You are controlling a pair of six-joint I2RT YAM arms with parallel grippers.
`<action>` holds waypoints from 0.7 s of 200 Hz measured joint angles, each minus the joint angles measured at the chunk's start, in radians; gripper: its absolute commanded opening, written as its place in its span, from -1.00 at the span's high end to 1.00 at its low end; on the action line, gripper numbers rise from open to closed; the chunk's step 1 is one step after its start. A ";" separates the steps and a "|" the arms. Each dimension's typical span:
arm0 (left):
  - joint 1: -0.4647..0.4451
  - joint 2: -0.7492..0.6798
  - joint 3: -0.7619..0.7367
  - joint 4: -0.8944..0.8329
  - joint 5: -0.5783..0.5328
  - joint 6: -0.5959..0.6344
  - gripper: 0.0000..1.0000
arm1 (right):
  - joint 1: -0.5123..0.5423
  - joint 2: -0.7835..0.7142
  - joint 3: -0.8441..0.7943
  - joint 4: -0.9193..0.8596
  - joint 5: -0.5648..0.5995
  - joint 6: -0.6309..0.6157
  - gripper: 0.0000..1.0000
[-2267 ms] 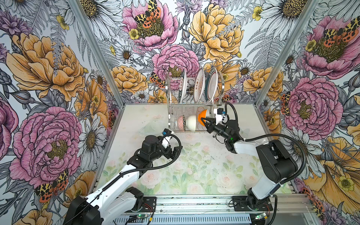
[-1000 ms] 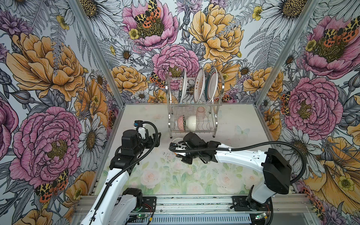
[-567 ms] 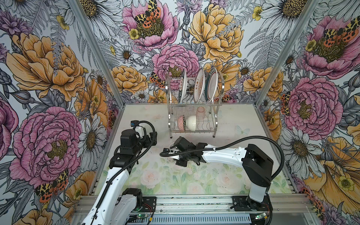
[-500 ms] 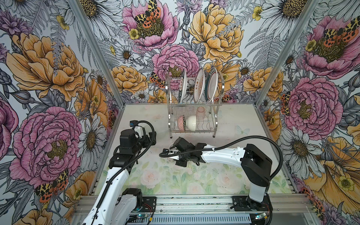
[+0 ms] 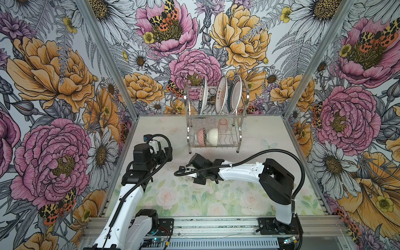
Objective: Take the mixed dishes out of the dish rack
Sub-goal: 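Carry the orange bowl over the table toward the left arm with the right gripper, then lower the orange bowl onto the table and open the right gripper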
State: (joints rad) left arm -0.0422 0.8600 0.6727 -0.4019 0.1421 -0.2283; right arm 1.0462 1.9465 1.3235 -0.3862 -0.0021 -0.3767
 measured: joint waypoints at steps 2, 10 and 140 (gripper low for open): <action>0.000 0.000 -0.001 0.000 0.000 0.000 -0.98 | 0.000 0.001 0.000 0.000 0.000 0.000 0.88; 0.000 -0.001 -0.008 0.002 0.000 0.000 -0.98 | 0.003 0.001 0.000 -0.001 0.000 -0.001 0.82; 0.002 -0.020 -0.028 0.010 0.007 0.019 -0.98 | 0.019 -0.011 0.003 0.014 0.008 0.031 0.21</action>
State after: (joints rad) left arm -0.0402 0.8398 0.6445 -0.3923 0.1490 -0.2092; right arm 1.0653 1.9358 1.3262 -0.3721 0.0059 -0.3454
